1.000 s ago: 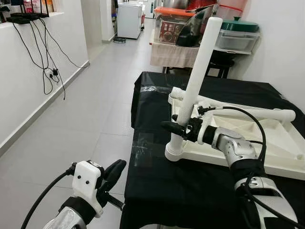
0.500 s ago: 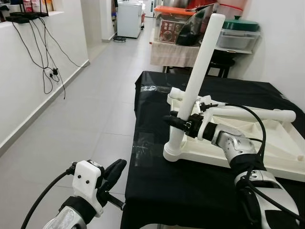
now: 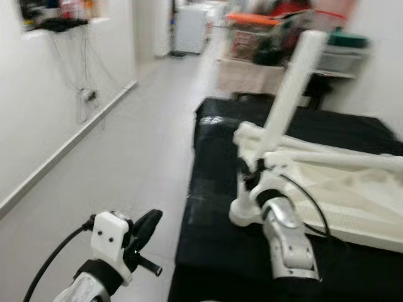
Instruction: Building children table
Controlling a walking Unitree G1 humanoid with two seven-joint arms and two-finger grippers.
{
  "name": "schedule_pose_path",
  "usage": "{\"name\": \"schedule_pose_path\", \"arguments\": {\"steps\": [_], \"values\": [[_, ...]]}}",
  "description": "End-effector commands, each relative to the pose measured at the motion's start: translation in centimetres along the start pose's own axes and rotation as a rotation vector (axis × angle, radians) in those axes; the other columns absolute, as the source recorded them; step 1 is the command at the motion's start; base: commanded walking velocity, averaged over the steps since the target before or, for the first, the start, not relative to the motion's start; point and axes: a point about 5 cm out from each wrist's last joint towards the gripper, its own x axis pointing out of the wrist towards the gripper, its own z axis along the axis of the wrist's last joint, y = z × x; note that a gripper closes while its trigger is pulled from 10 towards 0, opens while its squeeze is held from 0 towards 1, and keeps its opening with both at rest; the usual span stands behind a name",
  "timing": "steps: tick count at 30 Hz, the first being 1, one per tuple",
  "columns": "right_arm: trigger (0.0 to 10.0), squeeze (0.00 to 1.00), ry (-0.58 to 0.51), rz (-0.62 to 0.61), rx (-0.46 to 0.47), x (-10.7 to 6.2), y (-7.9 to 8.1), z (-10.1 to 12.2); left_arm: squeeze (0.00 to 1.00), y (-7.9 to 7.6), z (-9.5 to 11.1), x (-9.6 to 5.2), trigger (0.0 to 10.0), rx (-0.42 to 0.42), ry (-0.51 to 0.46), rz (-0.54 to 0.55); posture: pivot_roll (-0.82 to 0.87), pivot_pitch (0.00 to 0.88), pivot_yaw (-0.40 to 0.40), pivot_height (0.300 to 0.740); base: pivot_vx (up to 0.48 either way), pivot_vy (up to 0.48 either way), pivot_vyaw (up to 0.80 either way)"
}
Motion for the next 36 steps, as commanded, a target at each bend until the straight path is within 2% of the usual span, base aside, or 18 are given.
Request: {"name": "schedule_pose_path", "arguments": {"steps": [1, 3, 4, 7, 8, 9, 10, 14, 15, 16, 17, 19, 20, 22, 29, 30, 31, 36], "values": [[0.0, 0.0, 0.082, -0.046, -0.018, 0.1, -1.4, -1.5, 0.0, -0.1, -0.2, 0.0, 10.0, -0.013, 0.013, -0.002, 0.02, 0.0, -0.109, 0.74, 0.0, 0.0, 0.0], [0.0, 0.0, 0.091, -0.05, -0.018, 0.1, -1.5, -1.6, 0.0, -0.1, -0.2, 0.0, 10.0, -0.012, 0.012, -0.001, 0.02, 0.0, -0.109, 0.74, 0.0, 0.0, 0.0], [10.0, 0.0, 0.109, -0.044, -0.011, 0.0, -1.3, -1.7, 0.0, 0.0, -0.2, 0.0, 10.0, -0.012, 0.012, 0.0, 0.02, 0.0, -0.109, 0.74, 0.0, 0.0, 0.0], [10.0, 0.0, 0.134, -0.066, 0.011, -0.5, -0.9, -1.6, 0.0, 0.0, -0.3, 0.0, 10.0, -0.012, 0.012, -0.002, 0.01, 0.0, -0.104, 0.74, 0.0, 0.0, 0.0], [10.0, 0.27, 0.137, -0.064, 0.012, -0.6, -0.9, -1.4, 0.0, 0.0, -0.3, 0.0, 10.0, -0.013, 0.013, -0.003, 0.01, 0.0, -0.102, 0.74, 0.0, 0.0, 0.0], [10.0, 0.27, 0.137, -0.064, 0.012, -0.6, -0.9, -1.4, 0.0, 0.0, -0.3, 0.0, 10.0, -0.013, 0.013, -0.003, 0.01, 0.0, -0.102, 0.74, 0.0, 0.0, 0.0], [10.0, 1.0, 0.138, 0.028, 0.022, 0.0, -0.8, -1.0, 0.0, 0.0, -0.3, 0.1, 10.0, -0.013, 0.013, -0.004, 0.03, 0.0, -0.107, 0.74, 0.0, 0.0, 0.0], [10.0, 1.0, 0.135, 0.259, 0.019, 1.1, -0.8, -0.4, 0.0, -0.1, -0.3, 0.2, 10.0, -0.013, 0.014, -0.005, 0.03, 0.0, -0.104, 0.74, 0.0, 0.0, 0.0], [10.0, 0.24, 0.134, 0.392, 0.007, 1.7, -1.2, -0.2, 0.0, -0.1, -0.4, 0.2, 10.0, -0.013, 0.014, -0.005, 0.04, 0.0, -0.106, 0.74, 0.0, 0.0, 0.0], [10.0, 0.24, 0.134, 0.392, 0.007, 1.7, -1.2, -0.2, 0.0, -0.1, -0.4, 0.2, 10.0, -0.013, 0.014, -0.005, 0.04, 0.0, -0.106, 0.74, 0.0, 0.0, 0.0], [10.0, 0.0, 0.156, 0.488, 0.043, 2.1, -1.7, -0.2, 0.0, -0.1, -0.4, 0.2, 10.0, -0.013, 0.015, -0.005, 0.04, 0.0, -0.106, 0.74, 0.0, 0.0, 0.0], [10.0, 0.0, 0.203, 0.708, 0.098, 2.3, -2.0, -0.1, 0.0, -0.1, -0.5, 0.2, 10.0, -0.013, 0.016, -0.005, 0.05, 0.0, -0.109, 0.74, 0.0, 0.0, 0.0], [10.0, 0.0, 0.203, 0.708, 0.098, 2.3, -2.0, -0.1, 0.0, -0.1, -0.5, 0.2, 10.0, -0.013, 0.016, -0.005, 0.05, 0.0, -0.109, 0.74, 0.0, 0.0, 0.0], [10.0, 0.0, 0.266, 0.884, 0.135, 2.3, -2.1, 0.0, 0.0, -0.2, -0.6, 0.1, 10.0, -0.013, 0.019, -0.004, 0.06, 0.0, -0.112, 0.74, 0.0, 0.0, 0.0], [10.0, 0.0, 0.319, 0.929, 0.156, 2.8, -2.8, 0.4, 0.0, -0.2, -0.7, 0.0, 10.0, -0.014, 0.024, -0.005, 0.07, 0.0, -0.109, 0.74, 0.0, 0.0, 0.0], [6.0, 0.0, 0.319, 0.92, 0.172, 2.9, -3.2, 0.6, 0.0, -0.3, -0.7, 0.0, 10.0, -0.015, 0.025, -0.005, 0.07, 0.0, -0.11, 0.74, 0.0, 0.0, 0.0], [0.0, 0.0, 0.319, 0.916, 0.194, 3.2, -3.7, 0.8, 0.0, -0.3, -0.7, -0.1, 10.0, -0.015, 0.026, -0.006, 0.07, 0.0, -0.111, 0.74, 0.0, 0.0, 0.0], [0.0, 0.0, 0.319, 0.95, 0.22, 3.2, -4.1, 1.0, 0.0, -0.3, -0.8, -0.1, 10.0, -0.015, 0.026, -0.005, 0.07, 0.0, -0.111, 0.74, 0.0, 0.0, 0.0]]}}
